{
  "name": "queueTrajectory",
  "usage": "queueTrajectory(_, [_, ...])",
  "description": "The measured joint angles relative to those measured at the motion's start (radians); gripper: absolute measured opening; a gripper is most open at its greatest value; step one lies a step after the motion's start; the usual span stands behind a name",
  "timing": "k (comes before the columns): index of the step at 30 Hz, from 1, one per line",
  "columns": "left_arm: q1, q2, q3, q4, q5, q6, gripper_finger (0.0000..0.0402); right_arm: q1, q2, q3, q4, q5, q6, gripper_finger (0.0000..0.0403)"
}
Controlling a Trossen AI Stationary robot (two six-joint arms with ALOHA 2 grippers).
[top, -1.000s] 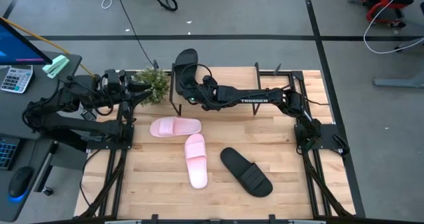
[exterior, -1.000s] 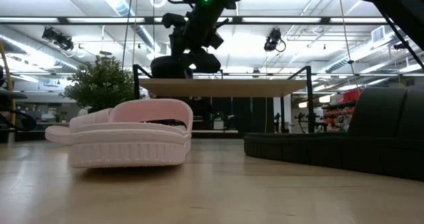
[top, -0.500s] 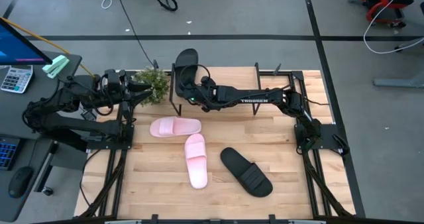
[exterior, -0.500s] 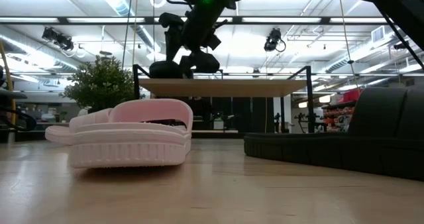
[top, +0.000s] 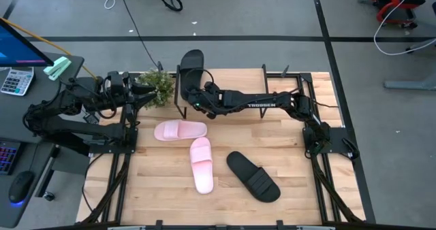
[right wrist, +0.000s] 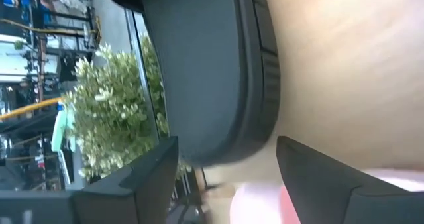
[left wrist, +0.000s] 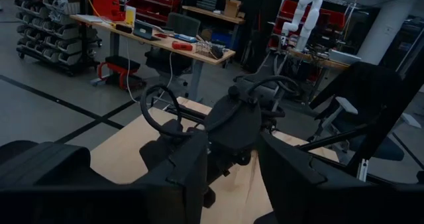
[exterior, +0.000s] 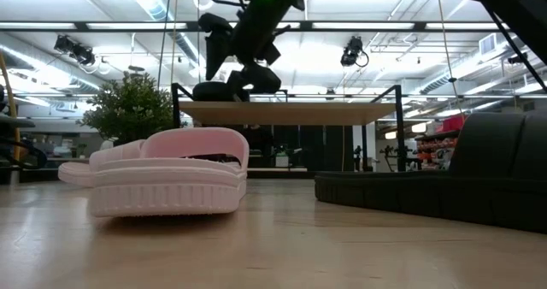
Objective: Pick and place slides into the shelf
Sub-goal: Put the top black slide on the shelf, then put the black slide on the shelf
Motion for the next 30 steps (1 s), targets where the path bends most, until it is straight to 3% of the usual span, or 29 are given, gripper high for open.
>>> queueTrajectory(13, [0.0, 0.0, 0.0, -0.007, 0.0, 0.002, 0.0148, 0.075, -0.074, -0.001, -0.063, -0.05, -0.091, 0.0261])
queueTrajectory(20, [-0.002, 0.0, 0.0, -0.019, 0.007, 0.0, 0.0139, 0.181, -0.19, 0.0, -0.39, 0.001, -0.085, 0.0261])
queueTrajectory(26, [-0.003, 0.007, 0.0, -0.024, 0.108, 0.0, 0.014, 0.305, -0.245, 0.0, -0.647, 0.021, 0.062, 0.0261])
queueTrajectory(30, [-0.003, 0.024, 0.001, -0.045, 0.157, -0.012, 0.0148, 0.379, -0.265, 0.0, -0.726, 0.042, 0.183, 0.0261])
